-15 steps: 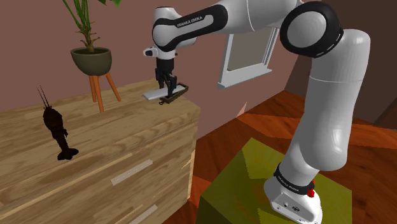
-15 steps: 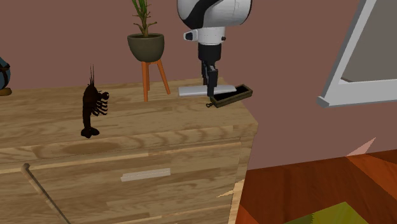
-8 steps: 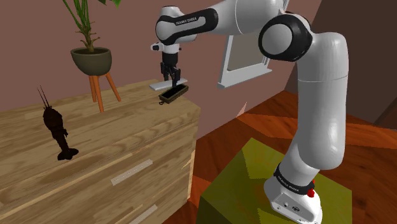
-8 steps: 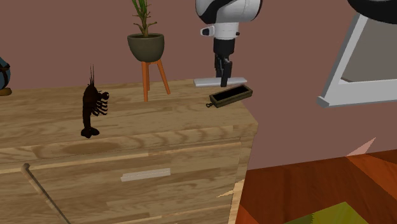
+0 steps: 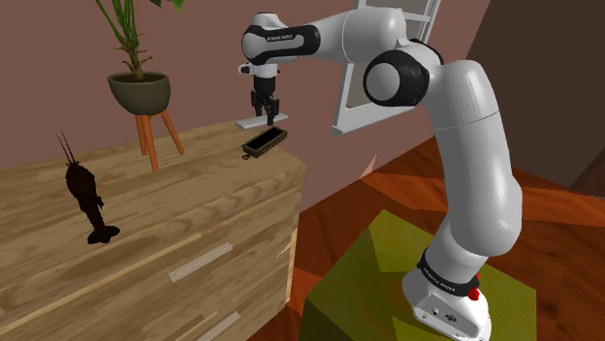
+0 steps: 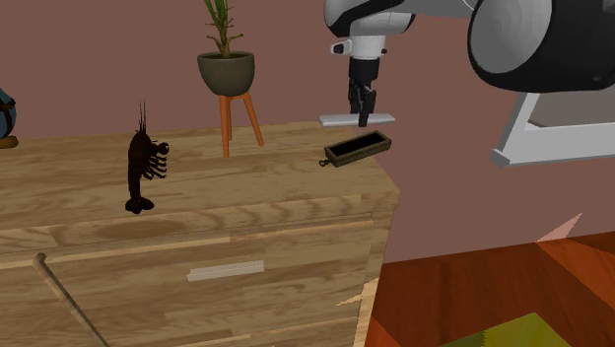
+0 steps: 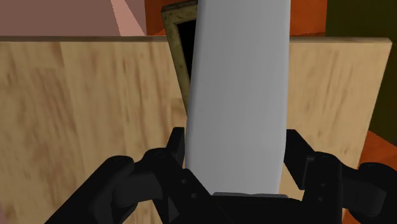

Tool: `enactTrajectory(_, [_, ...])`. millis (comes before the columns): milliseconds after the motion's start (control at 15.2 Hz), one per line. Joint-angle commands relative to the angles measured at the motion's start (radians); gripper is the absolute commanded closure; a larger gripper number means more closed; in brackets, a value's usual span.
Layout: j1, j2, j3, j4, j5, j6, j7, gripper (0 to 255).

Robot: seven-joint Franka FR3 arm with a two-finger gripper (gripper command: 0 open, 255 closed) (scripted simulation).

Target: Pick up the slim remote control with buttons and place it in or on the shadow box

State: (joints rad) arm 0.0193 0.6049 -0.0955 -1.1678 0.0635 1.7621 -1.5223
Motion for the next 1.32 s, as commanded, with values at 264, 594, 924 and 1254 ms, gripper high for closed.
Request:
enactTrajectory(264, [-0.001,0.013,0.000,-0.054,0.002,0.067,-0.005,255])
enactTrajectory(594, [0.000,0.023,0.001,-0.106,0.003,0.128,-0.007,255])
enactTrajectory(924, [0.001,0.027,0.002,-0.121,0.004,0.149,-0.008,255])
enactTrajectory(1254, [0.000,0.028,0.002,-0.121,0.004,0.149,-0.008,0])
